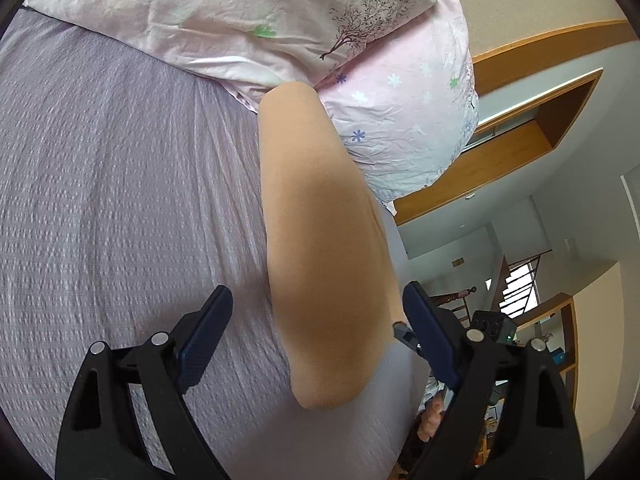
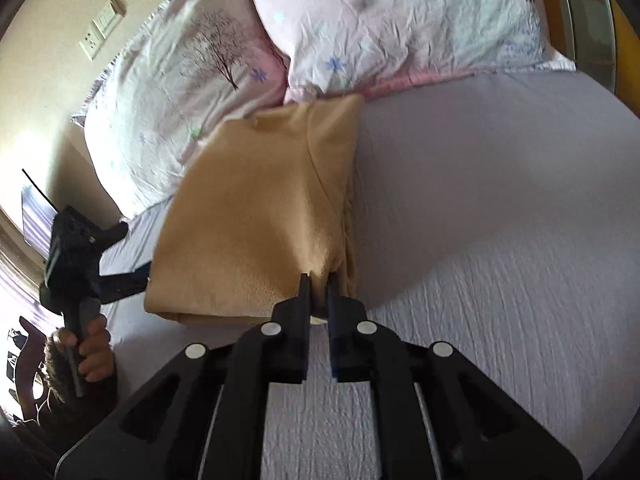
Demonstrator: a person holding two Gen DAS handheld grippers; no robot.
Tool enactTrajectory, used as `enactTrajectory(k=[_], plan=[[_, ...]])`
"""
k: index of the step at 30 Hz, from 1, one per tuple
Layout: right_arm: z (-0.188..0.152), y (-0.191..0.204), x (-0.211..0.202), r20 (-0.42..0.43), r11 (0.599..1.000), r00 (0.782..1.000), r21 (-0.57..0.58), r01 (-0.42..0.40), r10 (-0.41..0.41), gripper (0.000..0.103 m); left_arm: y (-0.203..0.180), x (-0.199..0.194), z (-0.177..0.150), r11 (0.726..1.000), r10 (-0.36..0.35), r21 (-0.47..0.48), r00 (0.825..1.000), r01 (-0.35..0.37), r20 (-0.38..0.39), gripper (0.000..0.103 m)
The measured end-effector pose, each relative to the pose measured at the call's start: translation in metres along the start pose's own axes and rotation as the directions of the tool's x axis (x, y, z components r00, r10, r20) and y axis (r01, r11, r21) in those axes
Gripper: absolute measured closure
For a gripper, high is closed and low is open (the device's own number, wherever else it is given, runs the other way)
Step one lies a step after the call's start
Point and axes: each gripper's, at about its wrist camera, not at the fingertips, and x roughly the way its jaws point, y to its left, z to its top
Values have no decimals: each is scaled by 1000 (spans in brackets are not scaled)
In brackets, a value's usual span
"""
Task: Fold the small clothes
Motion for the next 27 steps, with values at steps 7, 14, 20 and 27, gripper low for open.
enactTrajectory(k=[7,14,20,27], plan=[[41,12,-35,157,996,984,-22,-84,86,64,-30,7,4,994,57,98,998,-56,1,15],[106,38,54,3,994,1000,-106,-25,26,63,-33,33,15,983,164,81,986,-162,-15,15],[139,12,96,0,983,984,-39,178,-178,67,-23,44,16,982,183,61,982,-179,-52,15],[148,-18,90,11,994,995,60,96,-97,56,-18,59,16,988,151,58,985,-146,-89,15]])
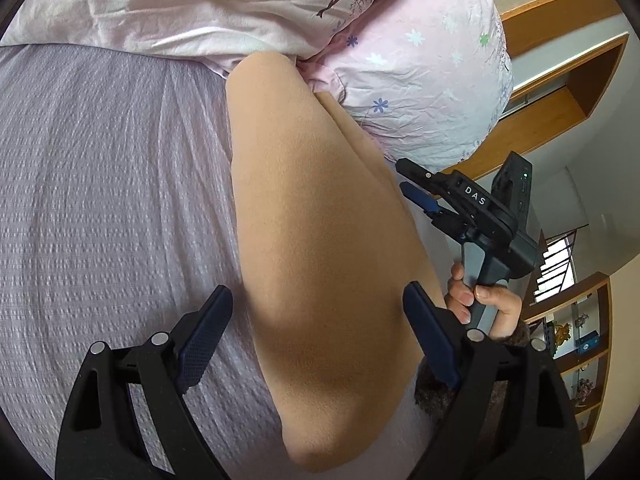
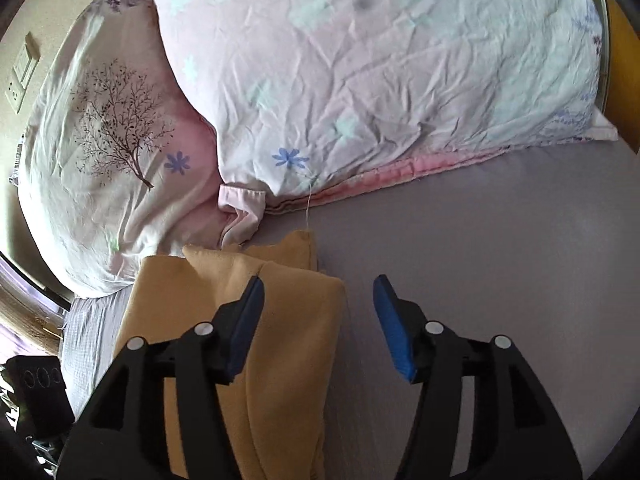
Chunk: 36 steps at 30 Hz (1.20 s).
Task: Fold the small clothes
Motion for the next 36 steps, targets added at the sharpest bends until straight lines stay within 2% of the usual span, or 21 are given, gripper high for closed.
enactTrajectory(k=[2,5,7,8,9,10,12,13,14,16,17,19,21,25,28,29,31,32,33,35,36], plan=[[-2,-2,14,-37,999,998,3,-52,52,97,-2,1,0,1000,2,17,1000,-2,1,15],[-8,-15,14,-11,997,999,65,-32,32,98,-4,2,2,1000,0,12,1000,0,2,15],[-12,-19,5,7,994,997,80,-75,75,90,-5,4,5,1000,4,5,1000,-4,1,15],[-15,-20,-2,8,992,995,86,-96,96,70,-6,7,8,1000,2,4,1000,-2,-1,15],[-19,-23,-9,-3,986,991,98,-134,135,37,-7,9,10,1000,3,5,1000,-3,-2,15],[-23,-23,-13,-12,979,984,105,-174,176,29,-8,11,12,1000,4,4,1000,-4,-2,15],[-35,-22,-21,-40,977,979,74,-198,201,29,-9,14,15,1000,1,-1,1000,-1,3,19],[-41,-21,-22,-64,979,978,62,-194,197,30,-9,15,16,1000,1,-12,1000,-1,4,27],[-49,-21,-21,-92,978,975,56,-200,204,36,-9,17,17,1000,11,-19,1000,-11,8,31],[-60,-17,-14,-133,971,963,63,-229,236,64,-5,17,16,999,8,-32,1000,-8,10,51],[-64,-15,-11,-131,957,949,74,-280,288,75,-2,13,14,999,-2,-35,1000,2,13,56],[-69,-4,-13,-100,958,953,54,-282,287,79,-1,3,12,999,-17,-41,1000,18,24,66],[-71,12,-16,-84,953,949,29,-303,304,81,0,-14,8,1000,-7,-30,999,9,51,67],[-78,53,-8,-120,924,919,-22,-381,376,82,11,-64,0,999,46,-3,989,-46,141,66],[-85,81,9,-185,922,913,-64,-381,364,77,29,-84,0,989,148,-35,976,-144,158,64],[-86,86,10,-182,928,919,-66,-367,350,70,34,-91,-3,986,162,-50,974,-156,157,64],[-85,86,-12,-102,938,940,-85,-336,327,64,33,-109,-10,986,169,-35,965,-166,198,64],[-83,86,-25,-53,937,942,-90,-336,333,51,27,-122,-16,985,166,-3,957,-170,237,64],[-83,85,-41,-7,930,935,-96,-354,355,39,23,-136,-25,986,146,34,952,-161,270,64],[-87,90,-65,10,890,895,-109,-443,446,30,2,-146,-35,986,79,119,950,-120,303,55],[-90,95,-69,-18,867,873,-112,-486,487,27,-7,-145,-39,983,54,153,953,-104,299,43]])
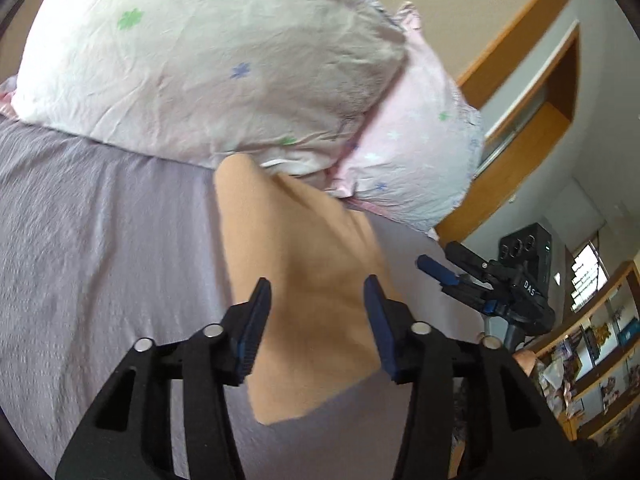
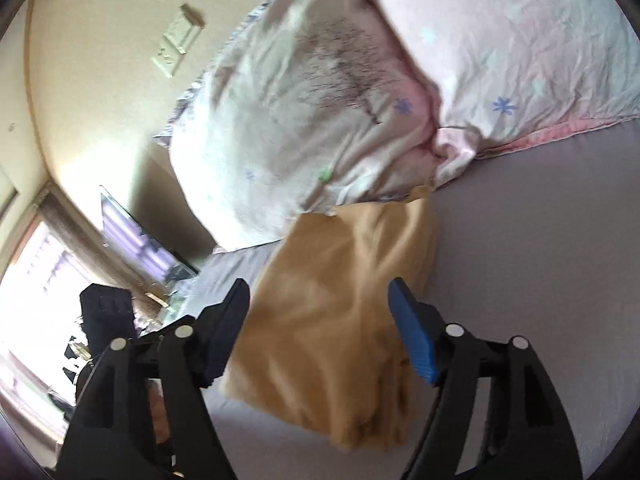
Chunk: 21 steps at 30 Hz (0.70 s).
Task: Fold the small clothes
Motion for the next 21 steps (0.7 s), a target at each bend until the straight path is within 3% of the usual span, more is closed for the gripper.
enactTrajectory(k=[1,3,7,8,10,12,14,15,17,19,20,21], plan=[[-4,7,3,-36,999,999,-2,-38,38,26,-9,3,-3,1000,-16,25,1000,16,-15,39],[-14,15,19,-114,999,992,7,-53,54,26,-19,16,-12,998,-30,60,997,35,-78,39],[-31,-8,51,-209,993,975,72,97,-80,25,-20,58,-30,995,71,91,974,-52,-215,36],[-33,-16,50,-198,993,979,98,72,-52,25,-19,65,-35,991,102,106,969,-80,-226,36],[-32,-14,41,-192,993,980,97,72,-52,25,-23,57,-37,990,100,120,973,-76,-207,36],[-33,2,18,-149,996,985,25,88,-84,15,-27,39,-39,989,94,128,979,-72,-179,34],[-44,22,-8,-75,988,987,-79,133,-139,2,-30,17,-45,981,140,154,981,-119,-132,15],[-48,29,-16,-35,977,983,-118,178,-183,2,-32,9,-49,970,196,168,975,-177,-103,4],[-63,38,-31,7,939,953,-173,298,-301,2,-34,-4,-62,932,324,196,944,-307,-65,2],[-80,40,-29,4,884,904,-204,420,-428,2,-32,-4,-73,887,432,216,898,-407,-79,1],[-90,41,-25,-2,859,881,-221,461,-473,2,-30,0,-76,871,465,228,881,-435,-94,1],[-99,40,-23,-9,852,874,-231,471,-486,2,-29,4,-79,862,482,239,870,-448,-106,1]])
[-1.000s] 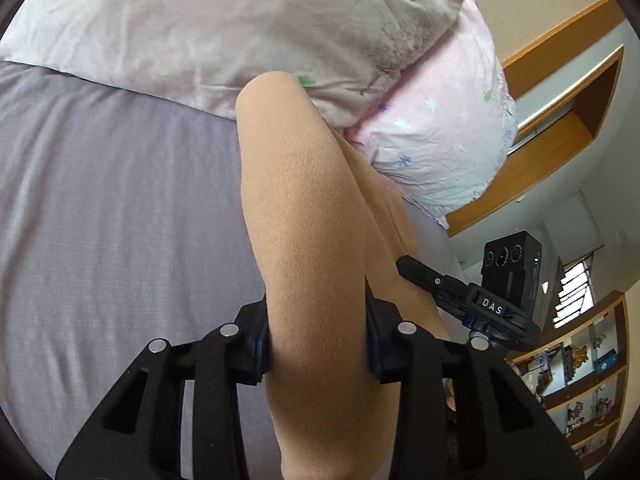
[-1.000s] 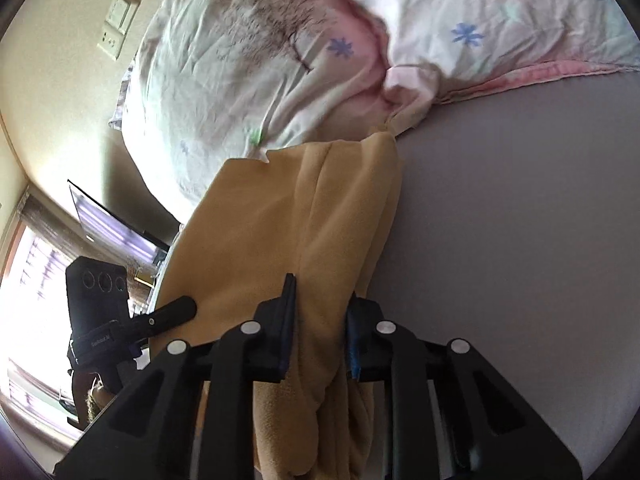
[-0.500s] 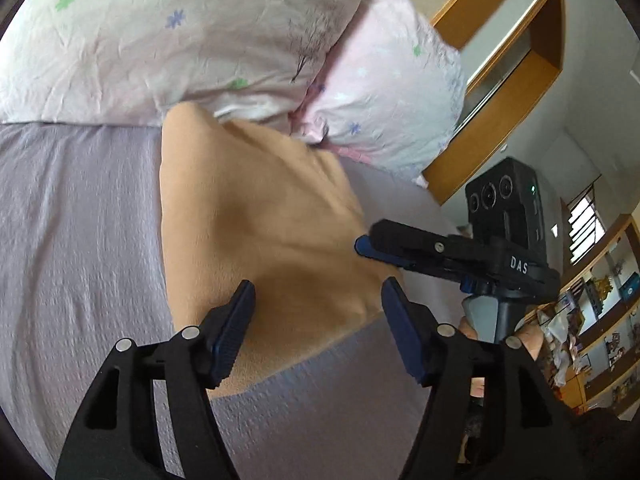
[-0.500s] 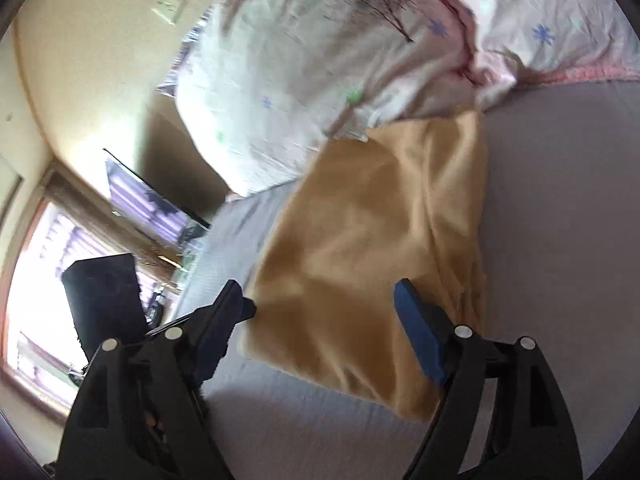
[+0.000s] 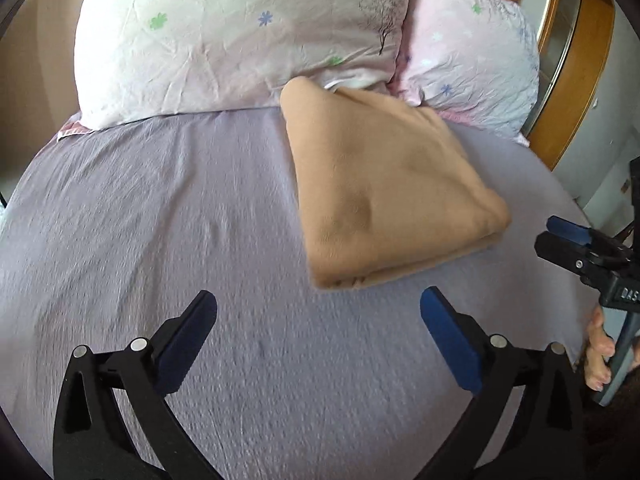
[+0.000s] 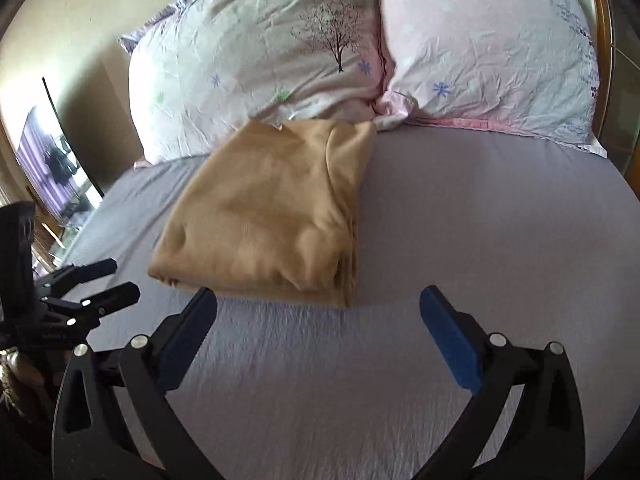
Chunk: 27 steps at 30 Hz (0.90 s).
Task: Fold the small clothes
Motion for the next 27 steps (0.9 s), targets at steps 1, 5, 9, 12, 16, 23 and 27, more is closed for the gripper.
enactTrajectory(k=[1,5,9,12,16,23,27], plan=[[-5,4,3,-14,1000,1000,-5,-5,5,2,-1,2,-3,1000,8,9,1000,-8,-9,1],[-26,21,22,-70,1000,997,-16,14,-15,2,-1,22,-5,999,47,13,997,-46,-62,1],[-34,34,38,-106,996,991,-46,72,-77,2,-2,29,-8,995,92,29,993,-90,-77,1],[-38,42,45,-123,991,985,-73,110,-119,2,-8,30,-12,989,134,66,987,-129,-88,1],[-44,49,47,-126,982,977,-92,163,-174,2,-7,30,-13,989,136,65,987,-131,-88,1],[-43,48,48,-130,981,974,-80,175,-184,2,-7,29,-13,989,138,63,987,-133,-86,1],[-43,48,48,-128,981,975,-81,175,-184,2,-7,29,-13,989,138,64,987,-133,-86,1]])
